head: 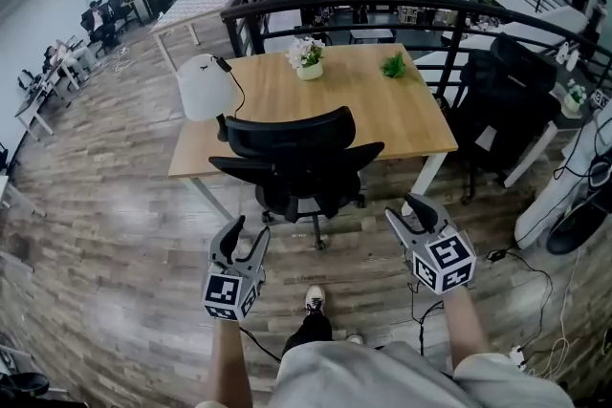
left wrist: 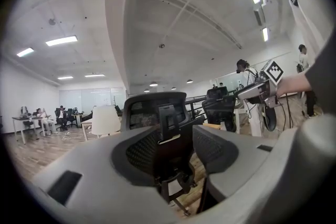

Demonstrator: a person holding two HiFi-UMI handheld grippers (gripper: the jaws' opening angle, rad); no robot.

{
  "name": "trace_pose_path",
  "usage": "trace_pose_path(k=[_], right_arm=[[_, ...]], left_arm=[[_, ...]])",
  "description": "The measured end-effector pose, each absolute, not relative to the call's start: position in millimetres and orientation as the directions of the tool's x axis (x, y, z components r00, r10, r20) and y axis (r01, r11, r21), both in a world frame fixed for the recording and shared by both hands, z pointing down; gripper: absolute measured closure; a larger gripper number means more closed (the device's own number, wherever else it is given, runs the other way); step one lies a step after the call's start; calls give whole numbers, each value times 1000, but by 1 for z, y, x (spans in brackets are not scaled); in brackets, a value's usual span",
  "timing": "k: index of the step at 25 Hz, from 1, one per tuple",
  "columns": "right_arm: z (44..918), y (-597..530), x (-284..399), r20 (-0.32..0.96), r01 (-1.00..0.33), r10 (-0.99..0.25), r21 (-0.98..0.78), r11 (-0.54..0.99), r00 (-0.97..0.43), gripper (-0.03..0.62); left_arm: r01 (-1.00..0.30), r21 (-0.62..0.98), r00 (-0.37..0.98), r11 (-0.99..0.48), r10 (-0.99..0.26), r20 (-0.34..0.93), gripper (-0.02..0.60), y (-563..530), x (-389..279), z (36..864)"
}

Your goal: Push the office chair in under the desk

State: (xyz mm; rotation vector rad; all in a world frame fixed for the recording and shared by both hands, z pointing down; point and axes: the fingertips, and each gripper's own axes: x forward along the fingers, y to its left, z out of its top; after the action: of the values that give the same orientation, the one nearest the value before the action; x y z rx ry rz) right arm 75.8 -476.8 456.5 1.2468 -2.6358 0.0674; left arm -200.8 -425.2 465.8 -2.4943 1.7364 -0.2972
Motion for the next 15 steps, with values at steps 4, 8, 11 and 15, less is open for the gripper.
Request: trace_pose_path(k=[4,8,11,15], right_arm=[[448,-448,69,203,-757,-750,57,651,-629,407],[440,-434,66,192,-762,-754,45,646,-628,418],[437,-425,63,191,-764,-756,41,644,-627,431],[425,-413,64,164,-774,-768,42,632,-619,461]], left_arm=[[-916,-172,349,-363,-931,106,356,-400,-182,457],[-915,-151,363,-374,-927,92,372,-384,-168,445],[-912,-145,376,-384,-923,81,394,-376,-157,438],[-900,-152,402,-409,-912,79,418,-365,-140,430]])
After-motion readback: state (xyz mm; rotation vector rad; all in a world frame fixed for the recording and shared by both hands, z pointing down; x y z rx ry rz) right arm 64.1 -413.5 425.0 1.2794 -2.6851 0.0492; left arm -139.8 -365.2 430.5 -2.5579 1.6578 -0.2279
